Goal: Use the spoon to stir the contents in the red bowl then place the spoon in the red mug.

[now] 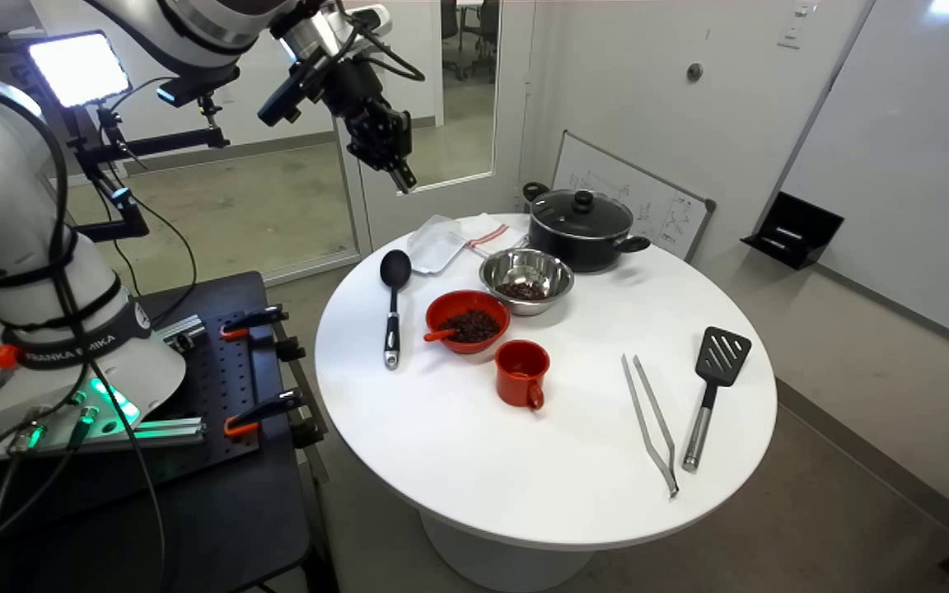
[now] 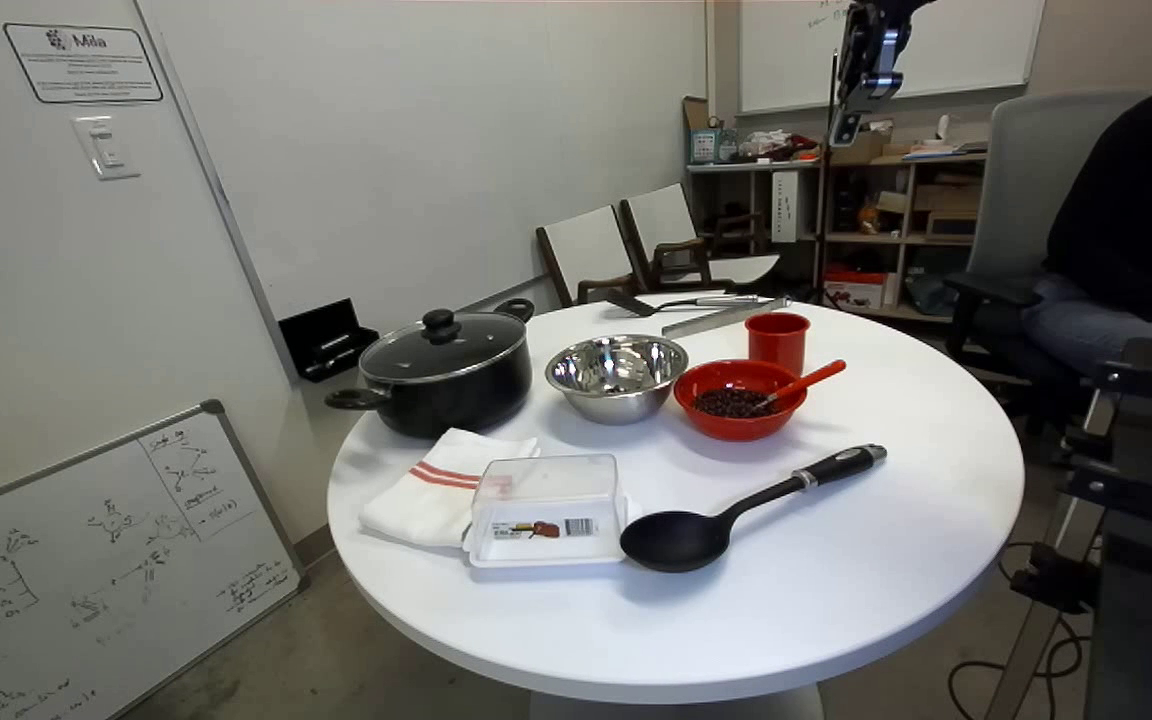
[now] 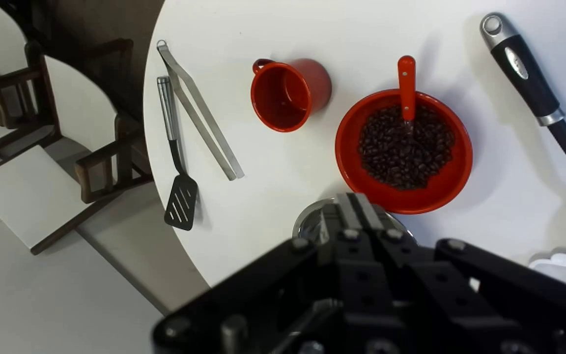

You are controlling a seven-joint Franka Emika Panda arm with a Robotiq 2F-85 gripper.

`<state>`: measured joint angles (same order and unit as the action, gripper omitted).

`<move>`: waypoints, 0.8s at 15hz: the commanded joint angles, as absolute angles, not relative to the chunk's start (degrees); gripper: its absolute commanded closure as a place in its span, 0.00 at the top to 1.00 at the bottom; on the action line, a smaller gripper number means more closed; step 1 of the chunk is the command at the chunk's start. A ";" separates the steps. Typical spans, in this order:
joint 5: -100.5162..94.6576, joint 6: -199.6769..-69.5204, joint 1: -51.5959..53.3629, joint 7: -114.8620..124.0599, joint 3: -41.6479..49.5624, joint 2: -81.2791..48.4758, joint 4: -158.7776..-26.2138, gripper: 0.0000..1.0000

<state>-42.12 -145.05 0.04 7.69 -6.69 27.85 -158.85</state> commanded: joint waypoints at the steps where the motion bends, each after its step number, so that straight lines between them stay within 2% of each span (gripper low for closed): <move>1: -49.82 -143.95 -4.52 16.59 -12.07 26.68 -158.84 0.00; 5: -66.15 -143.42 -11.74 34.39 -22.48 26.05 -157.54 0.00; 10: -76.98 -136.46 -14.47 53.25 -32.86 22.99 -155.59 0.00; 11: -79.68 -130.07 -7.22 56.02 -27.14 19.44 -154.80 0.00; 12: -80.31 -127.09 -6.15 57.18 -26.56 17.70 -154.52 0.00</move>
<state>-75.70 -136.51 -11.88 50.81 -30.23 25.00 -157.43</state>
